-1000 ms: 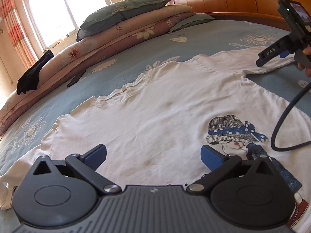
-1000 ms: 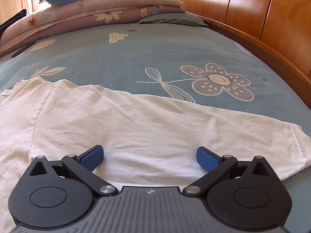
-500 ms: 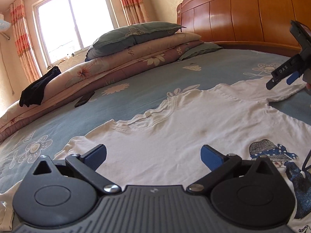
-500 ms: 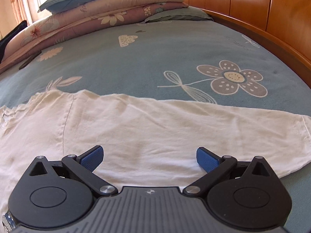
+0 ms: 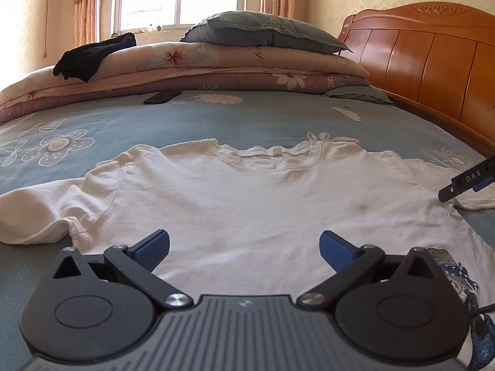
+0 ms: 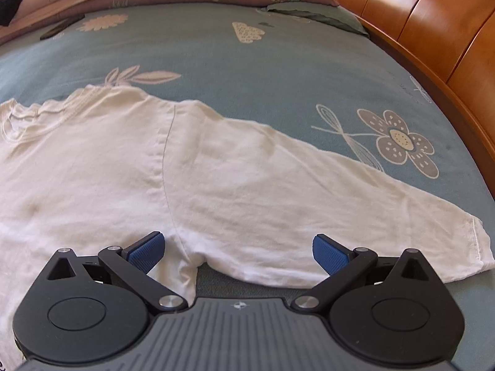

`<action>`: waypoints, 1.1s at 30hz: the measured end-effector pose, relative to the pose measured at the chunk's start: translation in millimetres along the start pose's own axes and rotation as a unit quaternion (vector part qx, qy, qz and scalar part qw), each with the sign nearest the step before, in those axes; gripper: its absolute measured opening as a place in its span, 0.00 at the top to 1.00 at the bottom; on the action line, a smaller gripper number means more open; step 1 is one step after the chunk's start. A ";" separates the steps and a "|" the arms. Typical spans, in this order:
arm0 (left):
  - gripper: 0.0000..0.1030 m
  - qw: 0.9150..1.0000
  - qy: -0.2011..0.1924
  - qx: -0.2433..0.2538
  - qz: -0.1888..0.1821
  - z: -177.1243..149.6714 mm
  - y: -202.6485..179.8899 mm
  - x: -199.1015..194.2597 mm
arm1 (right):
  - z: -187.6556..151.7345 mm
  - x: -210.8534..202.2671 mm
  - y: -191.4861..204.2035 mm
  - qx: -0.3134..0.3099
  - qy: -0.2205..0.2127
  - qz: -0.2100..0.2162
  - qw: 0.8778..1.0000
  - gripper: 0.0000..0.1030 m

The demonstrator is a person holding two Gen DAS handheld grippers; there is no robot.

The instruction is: Fold clothes

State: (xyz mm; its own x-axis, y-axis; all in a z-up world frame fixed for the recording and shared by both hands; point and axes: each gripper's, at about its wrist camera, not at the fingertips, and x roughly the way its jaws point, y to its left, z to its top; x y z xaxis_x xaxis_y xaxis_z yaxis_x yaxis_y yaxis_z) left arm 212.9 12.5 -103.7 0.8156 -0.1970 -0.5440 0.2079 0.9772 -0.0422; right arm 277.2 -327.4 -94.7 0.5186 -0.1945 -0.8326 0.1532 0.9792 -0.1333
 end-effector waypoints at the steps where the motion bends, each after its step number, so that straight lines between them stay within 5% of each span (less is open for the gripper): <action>1: 0.01 1.000 0.009 -0.002 -0.003 -0.1 0.8 1.9 | 1.6 -5.6 1.1 0.003 -0.006 0.007 1.000 0.00; 6: 0.01 1.000 0.016 -0.010 -0.005 -1.5 4.3 6.5 | 25.2 -33.6 4.3 0.052 -0.046 0.078 0.995 0.00; 8: 0.01 1.000 0.022 -0.018 -0.007 -1.8 7.2 9.4 | 49.7 -32.0 10.3 0.086 -0.046 0.133 0.986 0.00; 11: 0.01 0.999 0.033 -0.039 -0.003 -2.0 13.7 14.8 | 81.7 -14.7 28.8 0.103 -0.034 0.161 0.981 0.00; 17: 0.01 0.999 0.034 -0.042 -0.003 -1.3 15.2 15.8 | 122.3 46.0 68.2 0.114 0.015 0.070 0.991 0.00; 21: 0.01 0.999 0.036 -0.040 -0.005 -0.8 14.4 15.8 | 131.9 71.2 72.6 0.146 0.025 0.064 0.987 0.00; 26: 0.01 0.999 0.037 -0.037 -0.004 -0.9 13.6 15.9 | 143.0 91.9 87.2 0.129 0.023 -0.009 0.991 0.00; 33: 0.01 0.999 0.037 -0.039 -0.007 -1.1 14.2 14.8 | 151.0 71.2 70.1 0.128 -0.016 0.034 0.991 0.00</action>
State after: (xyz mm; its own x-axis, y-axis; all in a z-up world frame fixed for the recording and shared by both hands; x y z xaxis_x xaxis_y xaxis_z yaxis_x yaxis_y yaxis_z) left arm 227.3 23.6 -113.3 0.7702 -0.2074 -0.6031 0.1742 0.9781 -0.1139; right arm 451.9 -281.5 -82.2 0.5608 -0.1346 -0.8169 0.3229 0.9441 0.0661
